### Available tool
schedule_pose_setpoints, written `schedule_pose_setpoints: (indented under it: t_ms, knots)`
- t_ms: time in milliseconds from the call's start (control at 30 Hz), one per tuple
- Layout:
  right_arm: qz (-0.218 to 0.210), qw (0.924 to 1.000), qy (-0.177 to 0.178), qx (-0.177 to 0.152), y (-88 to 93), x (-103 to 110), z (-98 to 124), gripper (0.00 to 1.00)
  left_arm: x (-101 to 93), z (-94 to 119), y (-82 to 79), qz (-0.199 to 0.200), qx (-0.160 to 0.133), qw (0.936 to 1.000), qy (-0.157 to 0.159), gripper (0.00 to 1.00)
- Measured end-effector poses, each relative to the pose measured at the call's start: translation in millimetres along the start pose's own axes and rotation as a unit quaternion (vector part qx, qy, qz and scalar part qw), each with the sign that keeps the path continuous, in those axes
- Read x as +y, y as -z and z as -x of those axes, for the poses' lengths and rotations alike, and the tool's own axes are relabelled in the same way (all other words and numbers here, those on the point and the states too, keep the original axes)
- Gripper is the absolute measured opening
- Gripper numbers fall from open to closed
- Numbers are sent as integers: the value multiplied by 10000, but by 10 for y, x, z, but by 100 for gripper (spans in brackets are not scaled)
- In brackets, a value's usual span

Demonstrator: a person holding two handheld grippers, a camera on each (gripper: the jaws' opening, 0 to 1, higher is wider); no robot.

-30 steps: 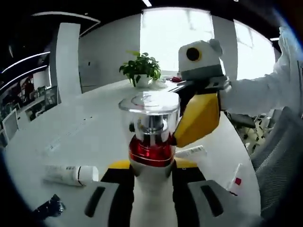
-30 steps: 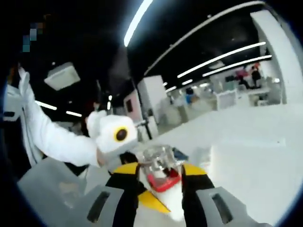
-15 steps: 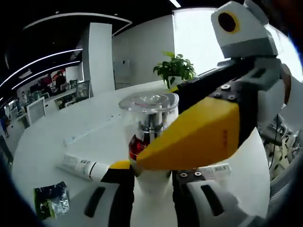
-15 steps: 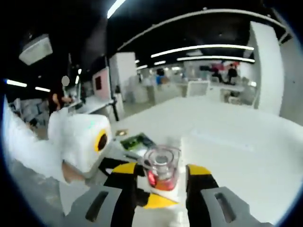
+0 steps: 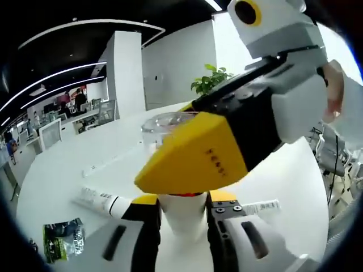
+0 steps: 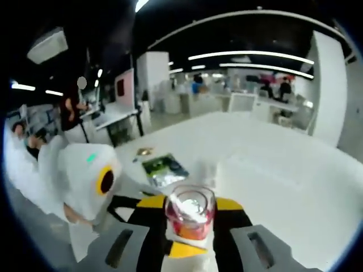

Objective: Arrange the skincare products in the storage area until every visible bottle or jar stands upright without overlapping.

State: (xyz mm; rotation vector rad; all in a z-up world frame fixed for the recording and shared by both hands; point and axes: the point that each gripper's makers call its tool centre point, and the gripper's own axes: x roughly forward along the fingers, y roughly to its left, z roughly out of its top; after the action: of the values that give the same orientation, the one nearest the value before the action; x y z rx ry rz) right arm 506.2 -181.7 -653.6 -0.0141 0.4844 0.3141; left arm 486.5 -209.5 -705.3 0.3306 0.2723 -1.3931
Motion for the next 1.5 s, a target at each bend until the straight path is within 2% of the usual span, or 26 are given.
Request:
schedule_pose_setpoints:
  t_ms: [33,67,133,167,200,233,267,333,367,400,500,567,633,667,733,800,900,967,1033,1067,1133,1233,1267,1333,1433,1500]
  knots:
    - [236,9995,-193,-20,-1,34,1,24,-3,11,14,-15,26,10000,89,28]
    - [184,9995,-257,4,7,36,14,24,-23,30,20,-96,45,9996,276,29]
    - [648,9961,-595,36,10,100,27,24,-31,67,-18,-286,-8,9987,412,32]
    - [439,9975,-549,56,18,60,41,24,-22,93,-3,-304,68,9982,513,34]
    - [502,9965,-663,51,21,77,48,24,-37,111,-15,-342,41,9969,701,35]
    - [693,9939,-862,10,17,99,54,24,-107,144,-96,-497,-214,9925,1093,36]
    - [630,9942,-873,8,18,81,59,23,-111,170,-86,-551,-163,9909,1219,36]
    - [971,9874,-1247,-83,16,124,78,23,-27,215,-42,-1000,-60,9877,1203,36]
    - [1025,9848,-1398,-132,18,136,91,23,36,225,14,-1068,62,9873,1174,38]
    - [1120,9825,-1478,-157,19,139,96,23,14,226,44,-895,99,9867,1355,40]
    - [1179,9797,-1618,-61,30,130,102,23,108,220,191,-985,428,9841,1416,39]
    - [1271,9761,-1765,-44,30,144,97,23,76,217,233,-937,496,9806,1648,41]
    - [1287,9731,-1908,-54,27,147,91,23,15,212,241,-992,509,9752,1912,41]
    - [1347,9709,-1981,-58,28,148,89,23,34,189,243,-984,557,9761,1858,40]
    - [1456,9653,-2169,-57,34,169,95,23,-31,179,220,-1062,543,9727,1991,41]
    - [1674,9560,-2407,-77,45,221,117,23,-50,151,204,-1293,547,9693,2021,40]
    - [1779,9480,-2638,-64,57,270,131,23,-71,108,178,-1240,526,9675,2140,40]
    - [1854,9434,-2749,-24,56,272,126,23,-126,79,186,-1389,526,9637,2220,39]
    - [1866,9409,-2828,18,52,266,118,23,-112,58,196,-1625,515,9592,2254,39]
    - [1872,9404,-2838,22,52,265,116,23,-125,53,192,-1589,506,9598,2257,38]
    - [1924,9372,-2909,31,55,281,113,23,-186,57,162,-1569,399,9566,2425,32]
    - [1895,9373,-2924,87,57,279,108,24,-193,58,194,-1607,437,9539,2496,28]
    - [1873,9382,-2908,103,58,279,106,24,-171,49,200,-1486,469,9556,2501,28]
    - [1949,9395,-2811,180,62,279,98,24,-160,36,199,-1536,472,9567,2426,27]
    - [1981,9461,-2524,435,56,200,93,25,-122,27,187,-1381,463,9617,2322,24]
    - [1955,9470,-2483,572,44,183,113,26,-108,7,178,-1315,460,9653,2209,23]
